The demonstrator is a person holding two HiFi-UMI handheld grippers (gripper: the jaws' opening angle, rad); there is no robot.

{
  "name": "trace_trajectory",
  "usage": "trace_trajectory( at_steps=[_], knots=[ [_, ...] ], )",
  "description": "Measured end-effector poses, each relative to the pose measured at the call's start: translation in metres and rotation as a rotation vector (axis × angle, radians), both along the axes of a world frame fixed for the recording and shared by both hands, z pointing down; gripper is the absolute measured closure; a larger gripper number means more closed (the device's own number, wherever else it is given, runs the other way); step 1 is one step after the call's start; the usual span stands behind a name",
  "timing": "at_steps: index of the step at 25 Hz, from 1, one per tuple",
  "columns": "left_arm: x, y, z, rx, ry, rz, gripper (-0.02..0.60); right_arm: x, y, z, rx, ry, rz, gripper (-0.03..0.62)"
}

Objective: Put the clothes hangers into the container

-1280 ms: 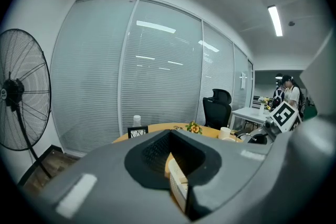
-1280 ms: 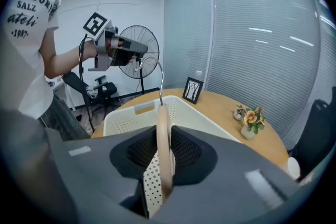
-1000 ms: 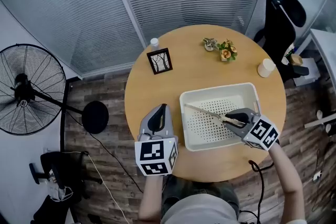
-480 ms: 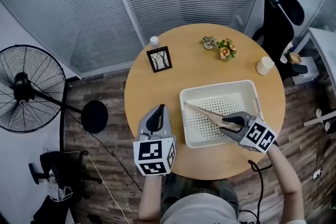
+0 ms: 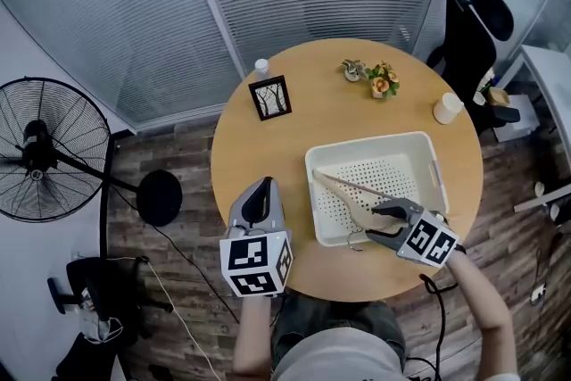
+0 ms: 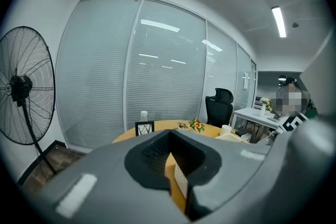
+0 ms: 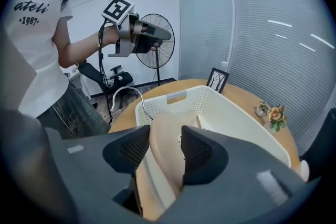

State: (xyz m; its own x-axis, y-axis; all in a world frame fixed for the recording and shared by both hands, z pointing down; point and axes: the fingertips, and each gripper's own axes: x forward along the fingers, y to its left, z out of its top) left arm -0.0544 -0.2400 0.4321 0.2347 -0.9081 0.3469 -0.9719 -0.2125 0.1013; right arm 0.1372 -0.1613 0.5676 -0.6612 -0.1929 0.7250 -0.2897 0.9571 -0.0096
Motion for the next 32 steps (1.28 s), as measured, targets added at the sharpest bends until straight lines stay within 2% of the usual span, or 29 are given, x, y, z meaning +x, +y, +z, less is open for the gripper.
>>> trace_trajectory(
  at_steps=[6,11,15,20,27,32],
  knots=[
    [0.001,0.005,-0.004,0.013,0.014,0.015,0.580,-0.003,0.020,0.021,-0.026,0.070,-0.037,0.362],
    [0.003,0.007,-0.004,0.015,0.019,0.021,0.580,-0.008,0.021,0.014,-0.045,-0.007,0.010,0.373],
    [0.002,0.008,-0.005,0.016,0.022,0.024,0.580,-0.008,0.008,-0.001,-0.021,-0.047,0.068,0.374],
    [0.003,0.007,-0.010,0.031,0.020,0.032,0.580,0.002,-0.022,-0.026,0.069,-0.107,0.213,0.373],
    [0.008,-0.001,-0.023,0.066,0.018,0.047,0.580,0.025,-0.064,-0.093,0.246,-0.311,0.491,0.394],
    [0.013,-0.009,-0.034,0.101,0.004,0.059,0.580,0.046,-0.081,-0.128,0.317,-0.436,0.669,0.418]
  ],
)
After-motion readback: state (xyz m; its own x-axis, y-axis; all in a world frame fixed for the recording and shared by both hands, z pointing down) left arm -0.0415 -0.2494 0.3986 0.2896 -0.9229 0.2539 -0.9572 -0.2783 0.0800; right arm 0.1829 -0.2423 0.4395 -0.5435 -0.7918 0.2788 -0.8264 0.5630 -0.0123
